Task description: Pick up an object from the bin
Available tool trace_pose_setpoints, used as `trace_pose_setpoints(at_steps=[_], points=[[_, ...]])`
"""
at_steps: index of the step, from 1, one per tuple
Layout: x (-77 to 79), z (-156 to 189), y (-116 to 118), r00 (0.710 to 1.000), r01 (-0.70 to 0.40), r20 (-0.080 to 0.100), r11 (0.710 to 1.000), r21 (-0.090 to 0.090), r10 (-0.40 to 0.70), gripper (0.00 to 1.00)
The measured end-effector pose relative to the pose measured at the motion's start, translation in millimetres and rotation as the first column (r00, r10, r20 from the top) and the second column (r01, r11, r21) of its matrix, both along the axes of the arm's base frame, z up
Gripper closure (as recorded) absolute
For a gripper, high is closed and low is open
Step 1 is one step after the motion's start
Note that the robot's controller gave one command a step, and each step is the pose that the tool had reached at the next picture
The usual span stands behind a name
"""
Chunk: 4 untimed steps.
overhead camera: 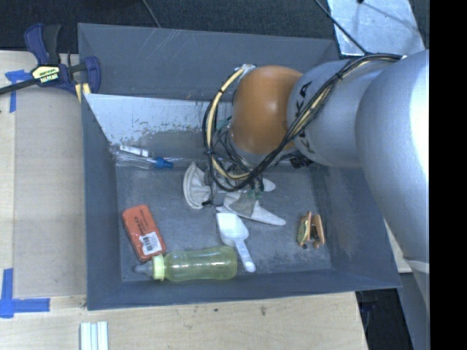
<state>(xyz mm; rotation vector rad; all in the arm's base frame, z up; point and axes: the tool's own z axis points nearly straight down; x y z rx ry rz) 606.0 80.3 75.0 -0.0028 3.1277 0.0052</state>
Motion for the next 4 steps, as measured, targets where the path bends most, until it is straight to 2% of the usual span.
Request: trace_pose_setpoints(at_steps=[1,2,3,4], points=[[-10.0,38,-50,0.999,-0.049,-0.012,0.999,-0.003,0.049,1.00],[-3.7,84,-46,0.996,-0.088,-0.011,0.996,-0.003,0.088,1.00],[-3.7,84,-46,0.996,-0.088,-0.011,0.996,-0.003,0.088,1.00],[10.5,167,-40,0.996,-0.086,-0.011,0.996,-0.003,0.086,1.00]])
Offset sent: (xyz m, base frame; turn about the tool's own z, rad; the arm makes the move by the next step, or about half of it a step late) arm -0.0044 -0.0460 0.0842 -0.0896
